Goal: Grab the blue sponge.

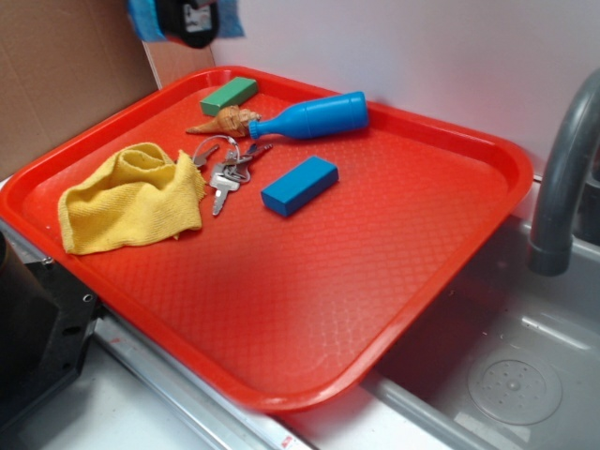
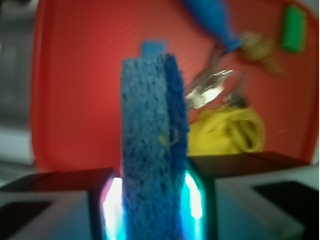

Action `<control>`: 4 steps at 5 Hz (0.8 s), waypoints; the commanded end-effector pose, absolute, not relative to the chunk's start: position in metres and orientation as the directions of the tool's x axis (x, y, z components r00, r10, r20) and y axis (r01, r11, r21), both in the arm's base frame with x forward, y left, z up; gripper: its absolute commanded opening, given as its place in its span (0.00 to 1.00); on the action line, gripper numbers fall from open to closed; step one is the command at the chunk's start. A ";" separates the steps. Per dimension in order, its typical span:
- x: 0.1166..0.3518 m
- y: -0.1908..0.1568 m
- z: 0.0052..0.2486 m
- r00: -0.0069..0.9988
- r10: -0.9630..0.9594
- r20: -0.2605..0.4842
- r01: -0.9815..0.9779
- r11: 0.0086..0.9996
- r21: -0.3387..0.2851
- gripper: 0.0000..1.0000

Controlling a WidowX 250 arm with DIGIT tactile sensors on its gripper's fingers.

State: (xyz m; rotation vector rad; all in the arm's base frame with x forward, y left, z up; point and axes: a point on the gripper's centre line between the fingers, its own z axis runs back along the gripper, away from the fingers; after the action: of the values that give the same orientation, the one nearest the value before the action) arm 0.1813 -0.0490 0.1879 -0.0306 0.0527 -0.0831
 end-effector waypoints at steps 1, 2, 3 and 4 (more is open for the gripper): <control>0.178 -0.028 0.201 0.965 0.188 0.186 -0.196 0.980 0.024 0.00; 0.187 -0.022 0.196 0.968 0.209 0.142 -0.214 0.977 0.021 0.00; 0.195 -0.021 0.189 0.968 0.221 0.122 -0.227 0.973 0.039 0.00; 0.198 -0.024 0.184 0.970 0.217 0.108 -0.223 0.973 0.055 0.00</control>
State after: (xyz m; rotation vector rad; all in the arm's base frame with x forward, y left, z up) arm 0.1871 -0.0273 0.1688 0.0805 -0.0512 0.2204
